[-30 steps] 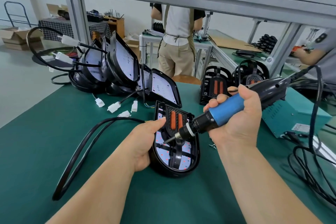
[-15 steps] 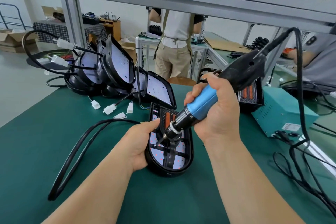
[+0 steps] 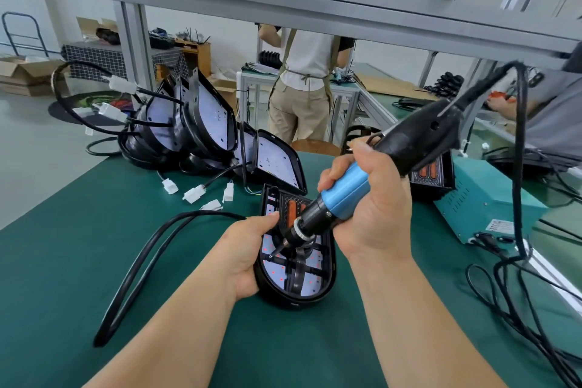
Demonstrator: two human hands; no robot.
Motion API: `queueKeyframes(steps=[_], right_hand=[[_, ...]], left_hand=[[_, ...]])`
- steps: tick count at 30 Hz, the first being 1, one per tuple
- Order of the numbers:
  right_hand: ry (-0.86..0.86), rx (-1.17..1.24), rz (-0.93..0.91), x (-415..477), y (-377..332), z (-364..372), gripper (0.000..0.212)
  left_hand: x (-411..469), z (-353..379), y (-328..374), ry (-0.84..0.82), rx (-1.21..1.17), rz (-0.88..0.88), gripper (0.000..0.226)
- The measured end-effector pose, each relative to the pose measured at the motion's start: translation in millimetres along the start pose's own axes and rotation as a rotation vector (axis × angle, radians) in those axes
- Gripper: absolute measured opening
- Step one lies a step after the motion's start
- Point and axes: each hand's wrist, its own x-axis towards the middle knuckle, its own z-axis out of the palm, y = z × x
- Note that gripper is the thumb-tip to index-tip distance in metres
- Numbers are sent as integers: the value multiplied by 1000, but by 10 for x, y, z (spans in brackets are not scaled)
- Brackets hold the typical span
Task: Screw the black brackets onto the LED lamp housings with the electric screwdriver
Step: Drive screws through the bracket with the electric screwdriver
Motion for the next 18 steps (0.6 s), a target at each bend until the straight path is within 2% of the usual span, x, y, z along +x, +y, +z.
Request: queueKeyframes(steps=[6, 18], right_hand=[[113, 80, 6, -26, -16, -72, 14], [87, 44, 3, -32, -6, -83, 12]], left_hand=[[31, 1, -12, -31, 45, 28, 32], [19, 17, 4, -17, 43, 60, 43]])
